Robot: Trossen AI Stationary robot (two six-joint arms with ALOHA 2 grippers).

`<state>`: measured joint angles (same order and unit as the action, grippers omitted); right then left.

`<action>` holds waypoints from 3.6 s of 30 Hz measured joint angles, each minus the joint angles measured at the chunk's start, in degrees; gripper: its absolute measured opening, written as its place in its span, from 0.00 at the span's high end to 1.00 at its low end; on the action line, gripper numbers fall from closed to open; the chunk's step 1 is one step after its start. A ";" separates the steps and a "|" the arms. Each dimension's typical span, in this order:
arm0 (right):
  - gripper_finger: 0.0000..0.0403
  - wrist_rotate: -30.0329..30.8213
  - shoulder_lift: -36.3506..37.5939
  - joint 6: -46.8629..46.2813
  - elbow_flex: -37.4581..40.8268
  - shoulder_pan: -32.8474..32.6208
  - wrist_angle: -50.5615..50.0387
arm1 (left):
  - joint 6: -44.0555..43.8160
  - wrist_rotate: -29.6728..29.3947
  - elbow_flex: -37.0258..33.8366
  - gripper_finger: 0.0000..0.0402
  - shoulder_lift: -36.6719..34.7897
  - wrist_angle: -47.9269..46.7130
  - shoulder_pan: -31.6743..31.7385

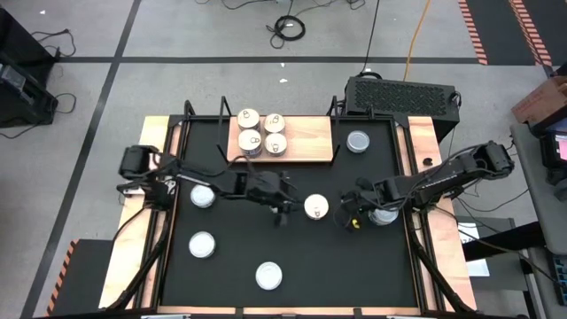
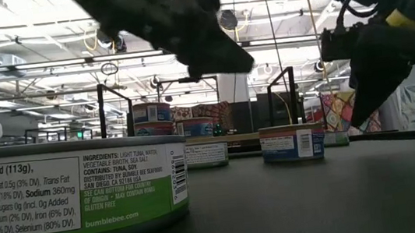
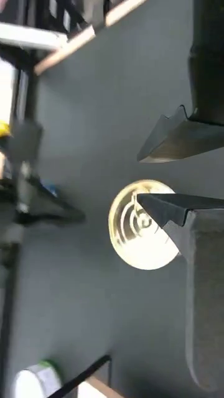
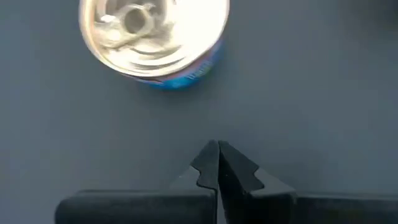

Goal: Stack canned seafood by type on shelf
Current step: Stack the blue tuna can on top of the blue tuna can on the shelf

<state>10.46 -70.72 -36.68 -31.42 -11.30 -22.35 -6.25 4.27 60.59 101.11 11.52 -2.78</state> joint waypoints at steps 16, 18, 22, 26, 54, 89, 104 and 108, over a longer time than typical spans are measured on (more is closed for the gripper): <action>1.00 8.82 0.00 12.58 0.00 -1.56 4.62 | -6.45 8.05 12.93 0.71 3.29 -20.23 7.00; 1.00 8.85 0.00 12.93 0.00 -1.57 4.30 | -8.50 9.09 12.99 0.66 3.32 -20.01 7.74; 1.00 8.96 0.00 14.66 0.00 -2.00 3.23 | -16.29 9.10 12.96 0.54 5.05 -18.97 9.12; 1.00 9.35 0.00 16.38 0.02 -2.61 2.48 | -26.37 9.38 12.95 0.44 7.11 -14.04 9.90; 1.00 10.69 0.00 19.13 0.00 -6.81 4.45 | -28.91 2.55 12.97 0.39 14.15 -9.62 6.35; 1.00 10.45 0.00 16.35 0.00 -6.81 4.50 | -27.92 1.60 12.99 0.44 17.32 -10.55 5.00; 1.00 10.47 0.00 16.35 0.00 -6.81 4.48 | -27.94 4.36 13.01 0.78 17.21 -10.66 5.36; 1.00 10.45 0.00 16.35 0.00 -6.81 4.50 | -27.97 6.55 13.01 0.91 17.21 -10.26 6.13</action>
<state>20.91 -70.72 -20.34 -31.42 -18.11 -17.85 -34.22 10.82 73.60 118.32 1.26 3.35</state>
